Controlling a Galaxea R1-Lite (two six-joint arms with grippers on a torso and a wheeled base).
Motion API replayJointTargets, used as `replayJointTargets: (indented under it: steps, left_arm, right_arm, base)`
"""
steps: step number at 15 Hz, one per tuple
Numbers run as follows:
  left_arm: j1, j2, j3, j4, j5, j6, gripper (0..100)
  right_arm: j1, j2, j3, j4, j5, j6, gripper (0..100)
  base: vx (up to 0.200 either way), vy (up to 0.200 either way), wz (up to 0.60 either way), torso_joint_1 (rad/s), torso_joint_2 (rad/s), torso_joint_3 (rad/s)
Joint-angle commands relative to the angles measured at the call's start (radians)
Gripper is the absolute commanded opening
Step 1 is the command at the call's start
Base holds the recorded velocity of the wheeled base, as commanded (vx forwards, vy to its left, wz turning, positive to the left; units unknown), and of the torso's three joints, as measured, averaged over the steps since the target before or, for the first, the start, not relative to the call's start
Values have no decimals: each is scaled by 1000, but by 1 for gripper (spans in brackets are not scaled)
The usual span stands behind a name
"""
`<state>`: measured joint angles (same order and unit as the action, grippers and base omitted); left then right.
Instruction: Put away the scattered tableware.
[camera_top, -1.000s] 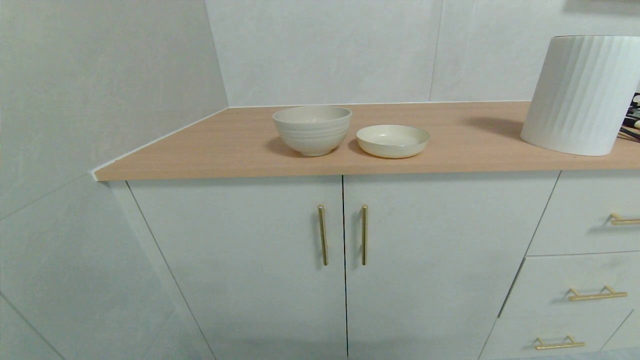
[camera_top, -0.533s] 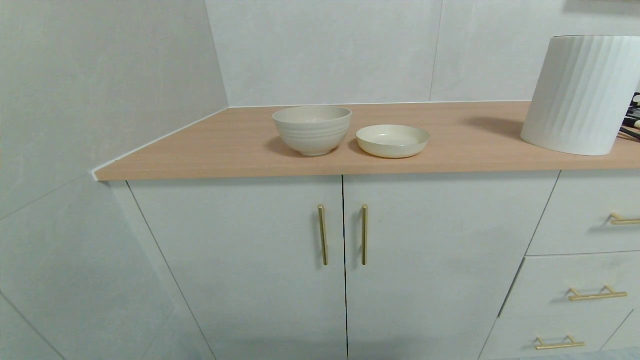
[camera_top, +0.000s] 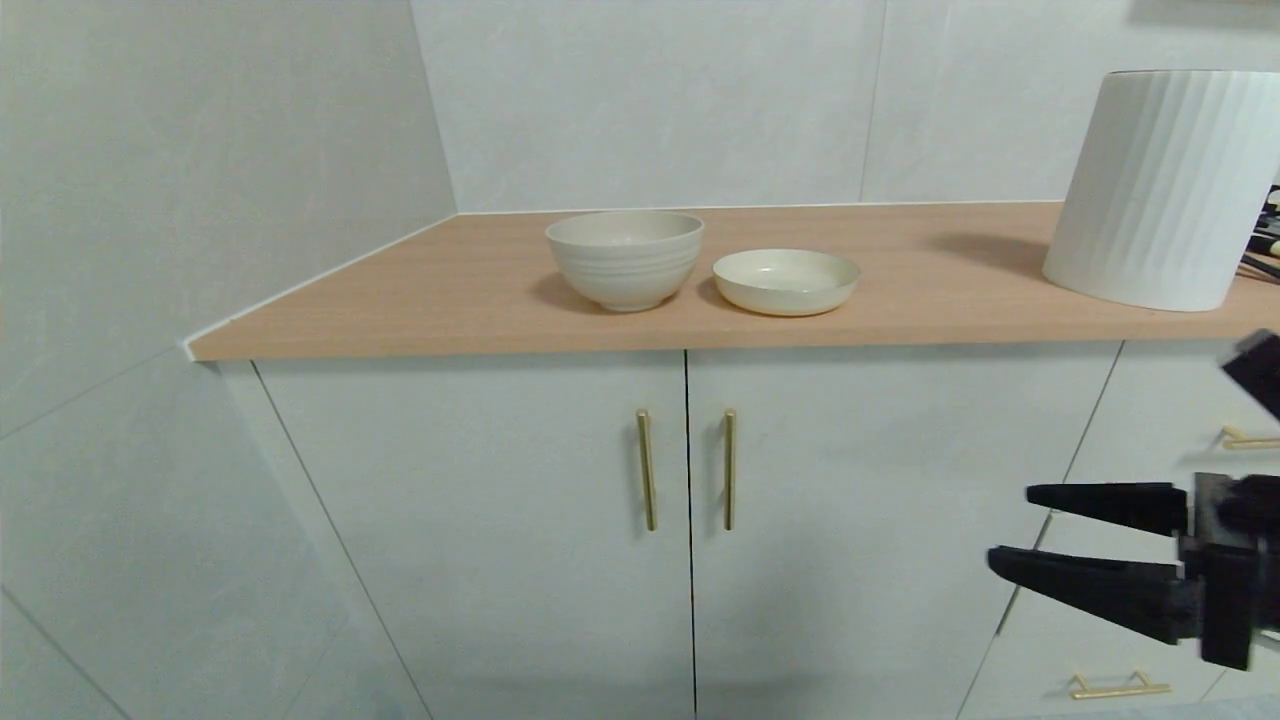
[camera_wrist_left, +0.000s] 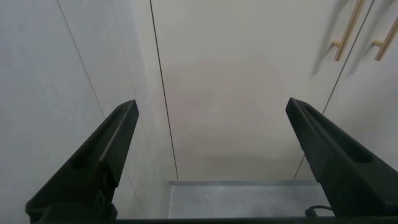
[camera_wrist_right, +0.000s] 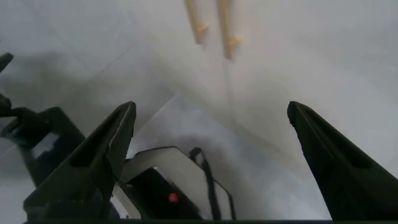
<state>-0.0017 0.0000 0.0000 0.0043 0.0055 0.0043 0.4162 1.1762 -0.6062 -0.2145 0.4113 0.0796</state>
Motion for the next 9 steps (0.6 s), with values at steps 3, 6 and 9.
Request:
replayJointTargets:
  steps: [3,6,9]
  left_arm:
    - [0,2,0,0,1,0,100]
    - [0,2,0,0,1,0,100]
    - [0,2,0,0,1,0,100]
  right_arm:
    - [102,289,-99,-72,1,22,100]
    - [121,413,-205,-80,8,31,100]
    - [176,546,-285,-109,6,72,100]
  base:
    - [0,0,0,0,0,0]
    - [0,0,0,0,0,0]
    - [0,0,0,0,0,0]
